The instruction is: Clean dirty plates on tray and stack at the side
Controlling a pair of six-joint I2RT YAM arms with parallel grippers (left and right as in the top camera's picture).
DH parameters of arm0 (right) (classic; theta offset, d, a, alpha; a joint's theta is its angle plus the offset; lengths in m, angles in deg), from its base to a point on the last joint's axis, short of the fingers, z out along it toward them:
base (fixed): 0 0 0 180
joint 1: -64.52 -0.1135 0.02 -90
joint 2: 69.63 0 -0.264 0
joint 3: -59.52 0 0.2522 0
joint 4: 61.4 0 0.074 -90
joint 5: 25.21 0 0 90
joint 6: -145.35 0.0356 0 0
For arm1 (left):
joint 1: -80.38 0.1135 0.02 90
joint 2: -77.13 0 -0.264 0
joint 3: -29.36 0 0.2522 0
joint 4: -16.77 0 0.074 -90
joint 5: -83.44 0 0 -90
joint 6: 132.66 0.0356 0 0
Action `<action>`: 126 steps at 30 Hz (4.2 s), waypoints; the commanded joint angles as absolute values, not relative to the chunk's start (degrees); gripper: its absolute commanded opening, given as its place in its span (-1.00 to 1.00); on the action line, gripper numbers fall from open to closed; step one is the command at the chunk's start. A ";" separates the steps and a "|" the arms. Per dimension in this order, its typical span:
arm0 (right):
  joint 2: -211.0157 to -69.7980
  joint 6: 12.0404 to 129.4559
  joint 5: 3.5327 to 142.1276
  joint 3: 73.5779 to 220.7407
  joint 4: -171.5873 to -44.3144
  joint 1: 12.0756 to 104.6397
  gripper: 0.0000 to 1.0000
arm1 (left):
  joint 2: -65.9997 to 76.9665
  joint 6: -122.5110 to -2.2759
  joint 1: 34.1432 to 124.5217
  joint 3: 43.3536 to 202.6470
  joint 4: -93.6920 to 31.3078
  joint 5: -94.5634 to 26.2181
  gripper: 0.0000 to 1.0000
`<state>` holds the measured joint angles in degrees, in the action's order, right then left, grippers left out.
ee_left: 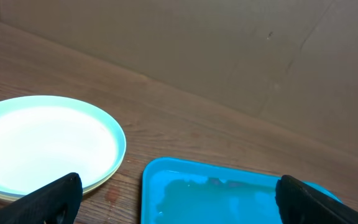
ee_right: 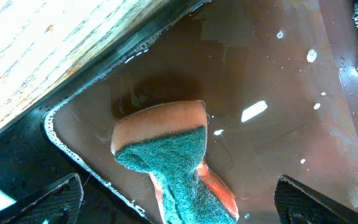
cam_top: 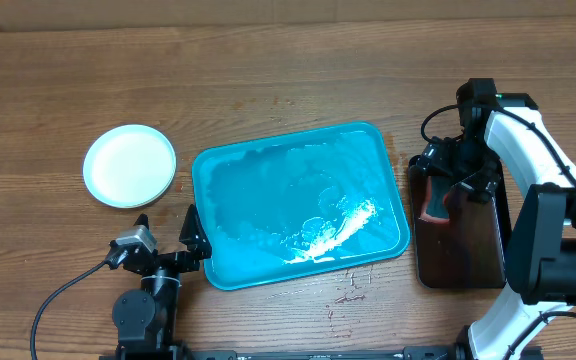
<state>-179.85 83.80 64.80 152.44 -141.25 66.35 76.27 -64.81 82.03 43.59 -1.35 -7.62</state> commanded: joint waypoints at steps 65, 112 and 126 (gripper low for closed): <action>-100.79 62.40 54.72 152.42 -127.20 65.43 1.00 | 76.88 -64.33 82.34 43.40 -1.46 -7.53 0.99; -69.84 62.79 71.94 94.84 -87.44 61.58 1.00 | 76.88 -64.33 82.34 43.40 -1.43 -7.53 0.99; -69.84 62.79 74.61 80.05 -70.06 61.58 1.00 | 76.88 -64.33 82.34 43.40 -1.43 -7.51 1.00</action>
<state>-70.26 62.84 73.93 80.86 -70.85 62.11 76.27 -64.81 82.03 43.59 -1.35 -7.62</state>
